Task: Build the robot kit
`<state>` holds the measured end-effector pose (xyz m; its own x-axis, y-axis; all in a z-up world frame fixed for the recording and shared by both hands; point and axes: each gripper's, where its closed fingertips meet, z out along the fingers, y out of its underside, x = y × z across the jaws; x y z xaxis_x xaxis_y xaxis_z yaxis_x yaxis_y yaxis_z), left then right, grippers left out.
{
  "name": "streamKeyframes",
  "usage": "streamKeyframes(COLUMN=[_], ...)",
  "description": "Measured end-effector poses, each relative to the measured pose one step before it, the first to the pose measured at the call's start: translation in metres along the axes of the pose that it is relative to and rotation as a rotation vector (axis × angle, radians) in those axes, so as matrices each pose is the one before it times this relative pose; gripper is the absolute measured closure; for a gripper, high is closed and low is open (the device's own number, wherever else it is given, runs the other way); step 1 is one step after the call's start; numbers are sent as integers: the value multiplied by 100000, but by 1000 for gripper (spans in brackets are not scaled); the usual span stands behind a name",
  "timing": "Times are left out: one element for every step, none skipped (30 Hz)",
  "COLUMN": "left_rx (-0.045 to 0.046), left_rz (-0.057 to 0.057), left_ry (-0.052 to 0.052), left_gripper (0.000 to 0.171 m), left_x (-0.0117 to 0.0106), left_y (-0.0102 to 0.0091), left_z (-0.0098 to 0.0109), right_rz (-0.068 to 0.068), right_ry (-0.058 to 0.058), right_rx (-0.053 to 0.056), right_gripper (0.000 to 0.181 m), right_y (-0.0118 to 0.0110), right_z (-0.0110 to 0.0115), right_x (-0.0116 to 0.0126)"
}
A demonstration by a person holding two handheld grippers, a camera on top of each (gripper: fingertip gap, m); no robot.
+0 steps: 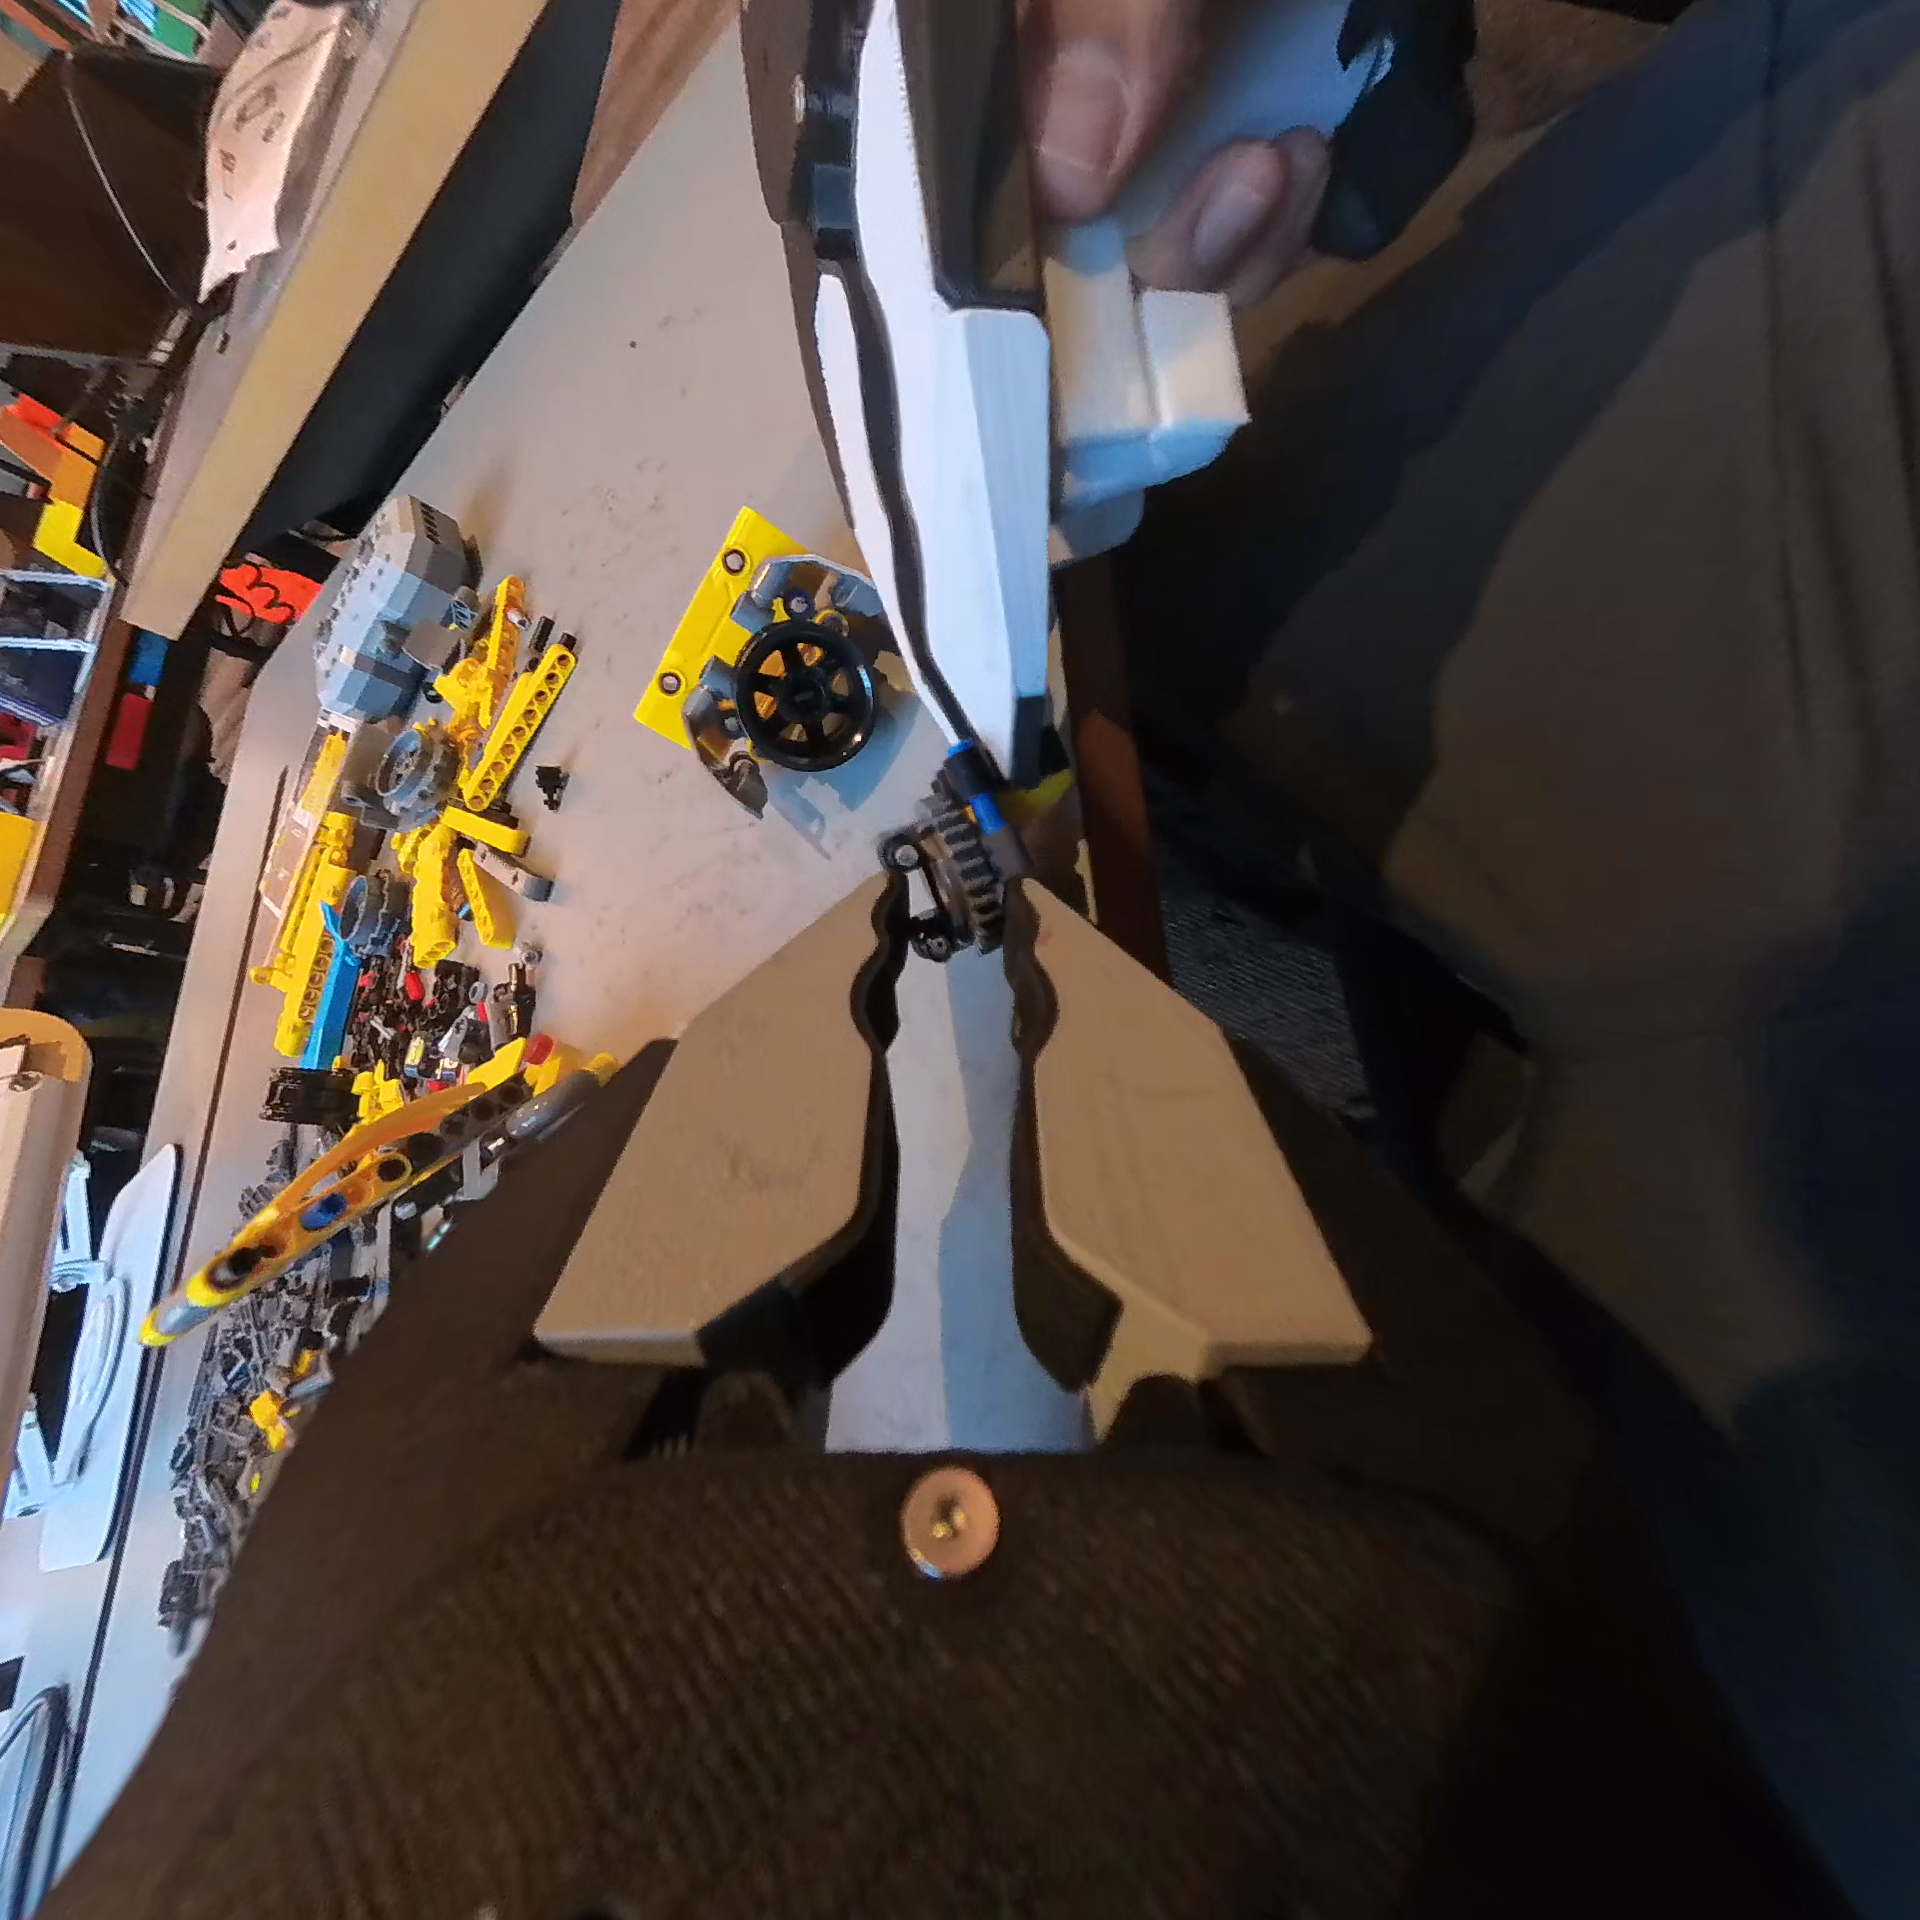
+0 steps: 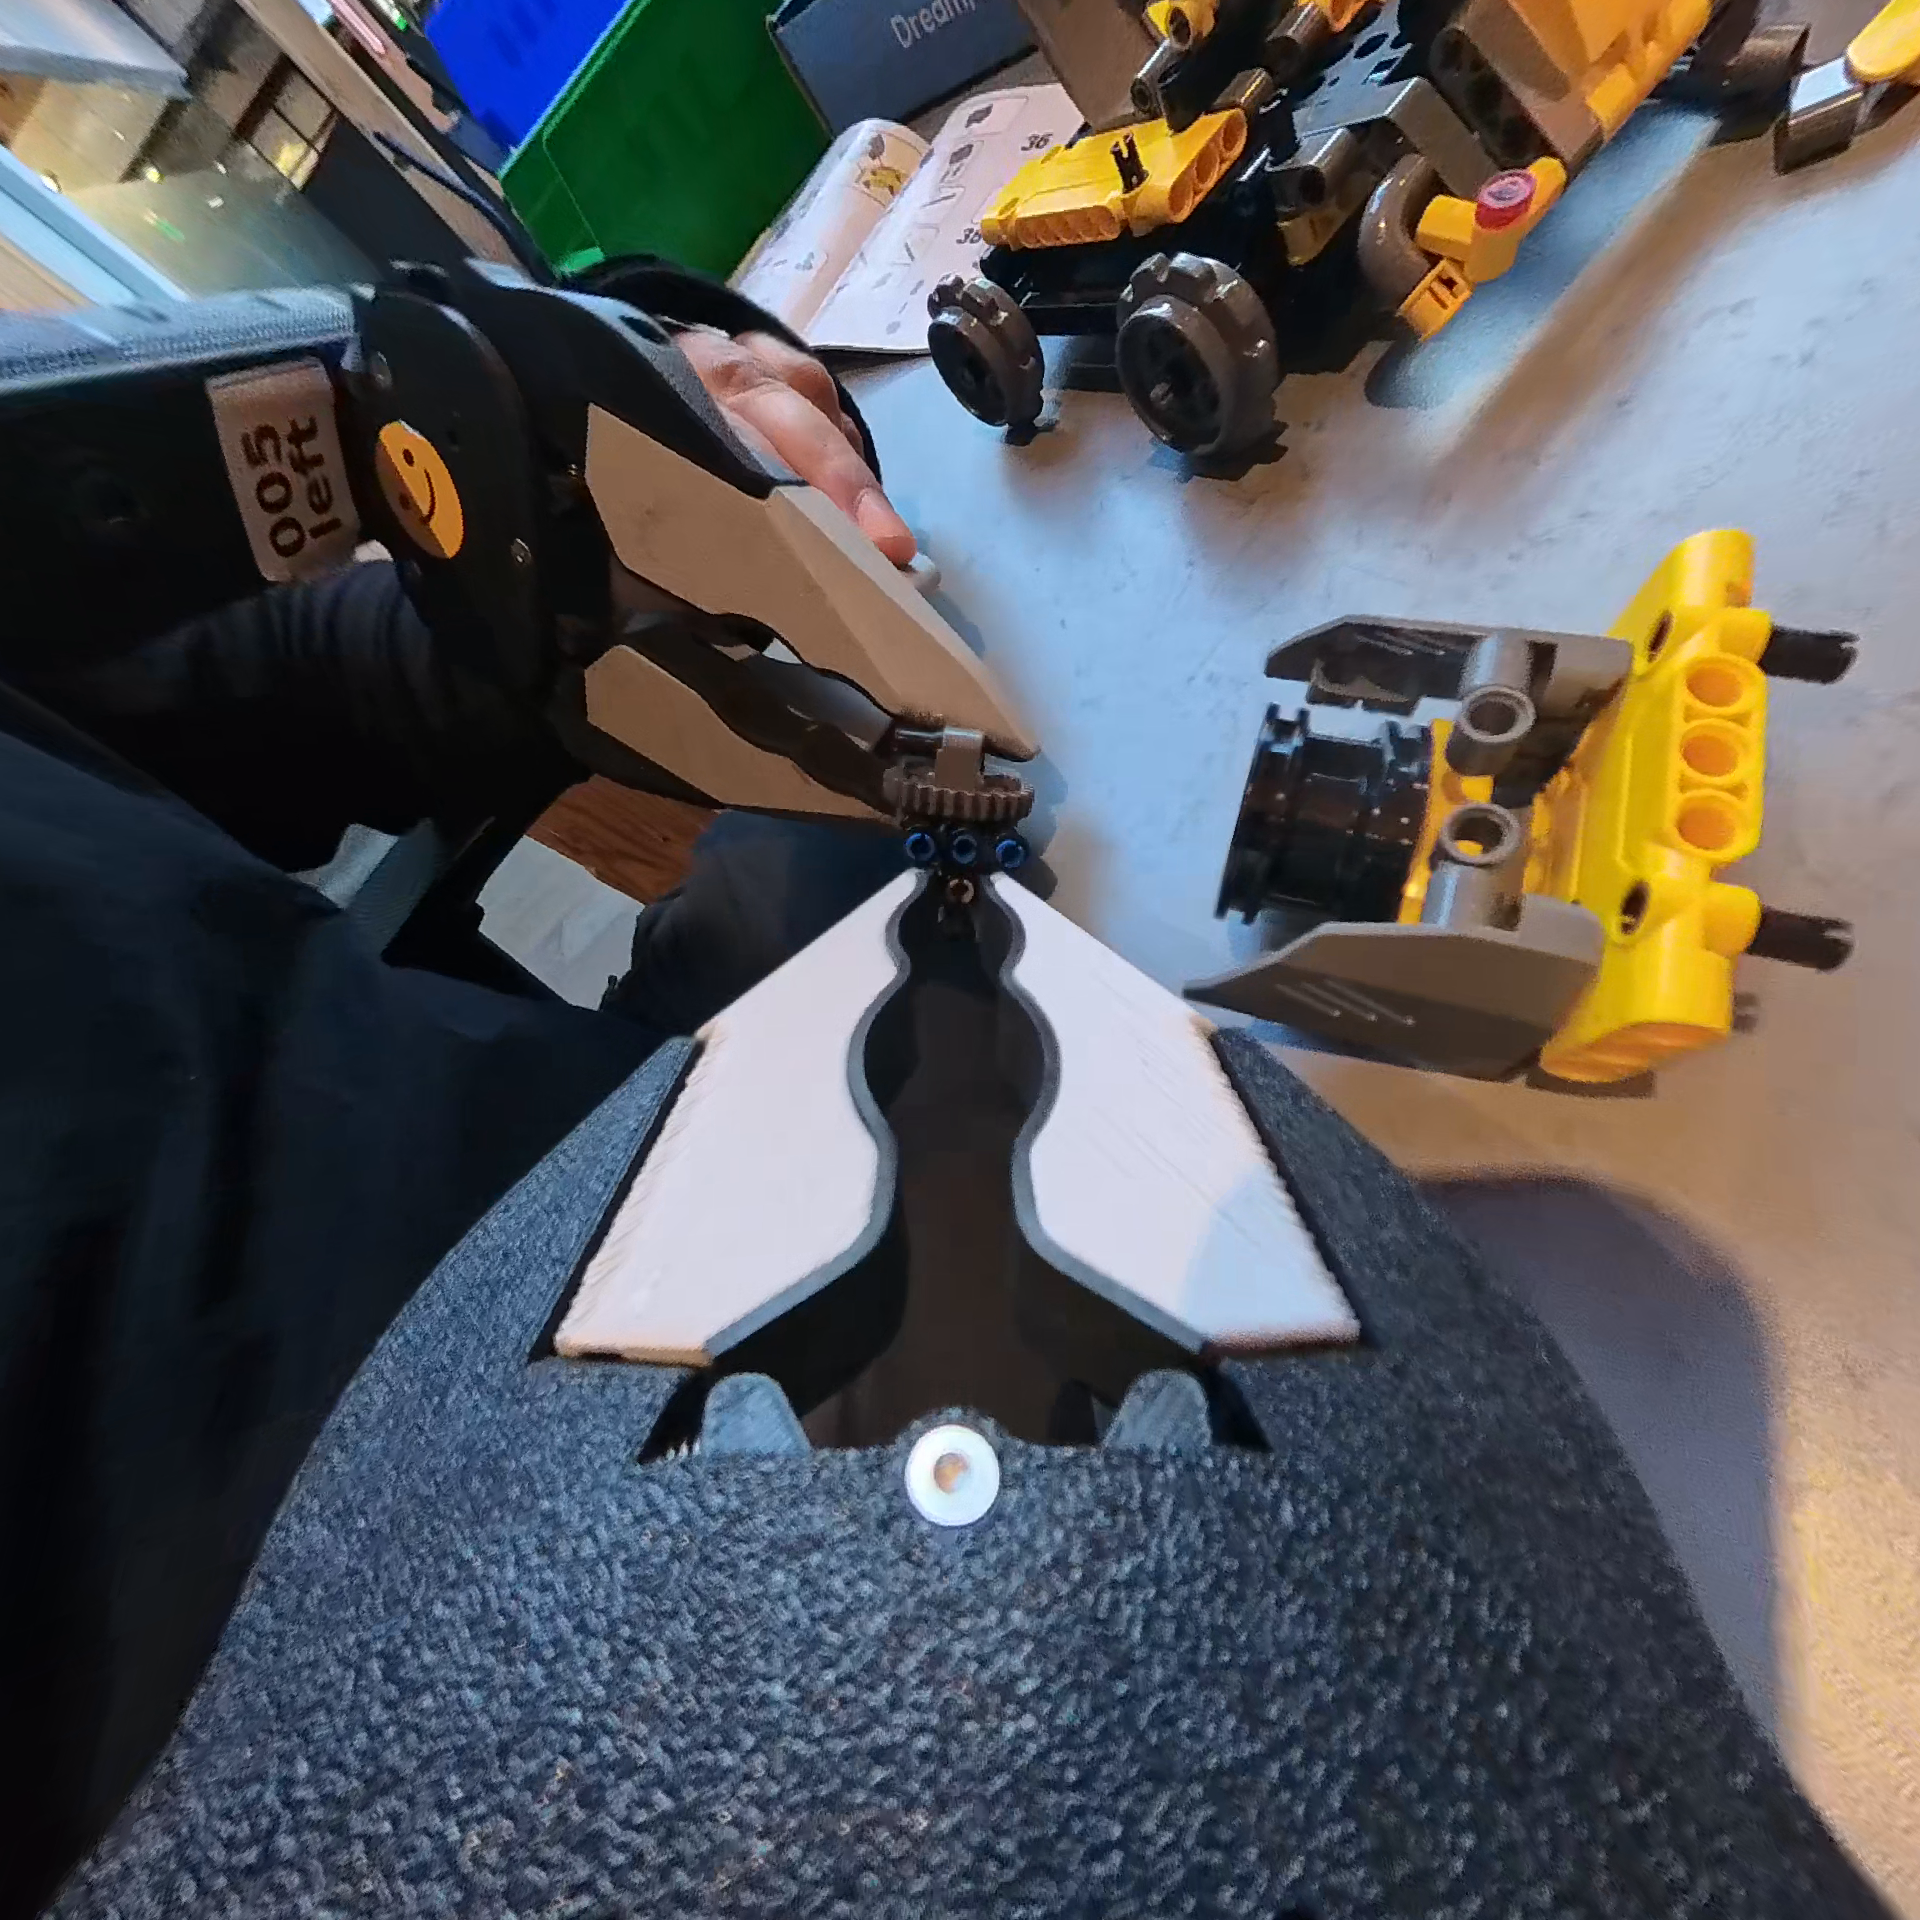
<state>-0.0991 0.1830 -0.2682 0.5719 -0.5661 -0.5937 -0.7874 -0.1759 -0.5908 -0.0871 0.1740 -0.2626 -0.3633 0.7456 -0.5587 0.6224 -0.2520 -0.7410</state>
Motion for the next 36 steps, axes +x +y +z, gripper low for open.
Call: streamKeyframes(left_rx=[-172, 147, 329, 281, 169, 244, 60, 157, 155, 91, 112, 299, -284, -46, -123, -36, -15, -58, -83, 26, -21, -200, -274, 109, 822, 1915, 3161, 3099, 3302, 3486, 3537, 3767, 4195, 4110, 3280, 1983], left_rz=[-523, -20, 790, 1281, 1178, 887, 299, 135, -119, -782, -841, -57, -504, 80, 55, -128, -57, -299, -245, -61, -184, -342, -332, -176, -678, -1510, -2727, -4154, -5139, -5697, -6576, -7374, -7956, -8485, -8550, -8258], left_ry=[766, 190, -248, -630, -728, -469, -166, 154, 447, 995, 1033, 928, 389, -24, -28, 130, 48, 181, 103, 53, 22, -311, -482, -432, -818, -1924, -3302, -3503, -1593, -825, -1010, -1201, 60, 1644, 2367, 2141], left_gripper=[155, 155, 155, 155, 155, 155, 155, 155, 155, 155, 155, 155, 155, 155, 155, 156, 156, 156, 156, 156, 156, 156, 156, 155, 155, 155, 155, 155, 155, 155, 155, 155, 155, 155, 155, 155], left_x=[46, 28, 60, 70, 80, 85, 43, 48, 20, 17, 25, 88, 10, -3, 4, 10, -7, -11, -9, -6, -7, -83, -114, -94, -171, -410, -735, -940, -754, -611, -550, -515, -317, -57, 89, 101], left_y=[50, 24, 11, 27, 44, 66, 89, 77, 62, 70, 23, -24, 72, 22, 15, 6, 3, 17, 15, -8, 11, 44, 57, 9, -88, -220, -351, -330, -388, -489, -583, -646, -715, -738, -621, -405], left_z=[-26, -55, -107, -139, -173, -186, -164, -119, -96, -66, -38, -22, -60, -8, -1, -3, -1, -7, 15, -12, -4, 17, 34, 29, -26, -84, -193, -231, -260, -279, -276, -249, -218, -176, -78, 11], right_rz=[-1162, -1351, -1286, -979, -433, 123, 18, -712, -1118, -824, -675, -1441, -1282, 491, 1136, 273, -16, 558, 612, 127, 317, 1097, 1093, 300, -37, 247, 696, 1011, 52, -1633, -2871, -3571, -4324, -4873, -4785, -4455], right_ry=[575, 337, -191, -616, -1077, -1144, -924, -646, -479, -645, -864, -216, -162, -989, -1156, -459, -104, -196, -124, 167, 456, 970, 1291, 1111, 615, -131, -1294, -1847, -1712, -731, 1106, 2883, 3784, 3814, 3336, 2619], right_rx=[-817, -879, -1072, -868, -538, -100, -30, -504, -797, -970, -1545, -1746, -1615, -986, -358, -436, -435, -174, -67, -23, 373, 965, 1027, 753, 1427, 3159, 4483, 4592, 4610, 4387, 2741, 463, -487, -171, 208, 515], right_gripper=[174, 174, 174, 174, 174, 174, 175, 175, 175, 176, 176, 176, 176, 176, 176, 176, 175, 176, 176, 176, 175, 175, 175, 175, 174, 173, 164, 158, 152, 149, 146, 142, 137, 134, 133, 131], right_y=[41, 42, 77, 56, 35, 2, -32, -24, -30, -31, 30, 24, -20, -13, 3, 12, 2, -5, 0, -3, -17, -71, -81, -54, -172, -466, -741, -880, -939, -932, -707, -398, -251, -238, -259, -281], right_z=[64, 86, 107, 132, 148, 178, 165, 129, 125, 125, 201, 237, 117, 9, -1, 2, 25, 12, 3, 1, 15, 5, -12, -43, -138, -318, -461, -539, -579, -571, -495, -393, -334, -305, -251, -210], right_x=[-2, -54, -98, -127, -148, -121, -89, -82, -51, -31, -60, -46, -15, 6, 0, -2, 5, 11, 3, 2, 21, 79, 106, 68, -1, -73, -245, -393, -501, -516, -299, -40, 77, 84, 26, -78])
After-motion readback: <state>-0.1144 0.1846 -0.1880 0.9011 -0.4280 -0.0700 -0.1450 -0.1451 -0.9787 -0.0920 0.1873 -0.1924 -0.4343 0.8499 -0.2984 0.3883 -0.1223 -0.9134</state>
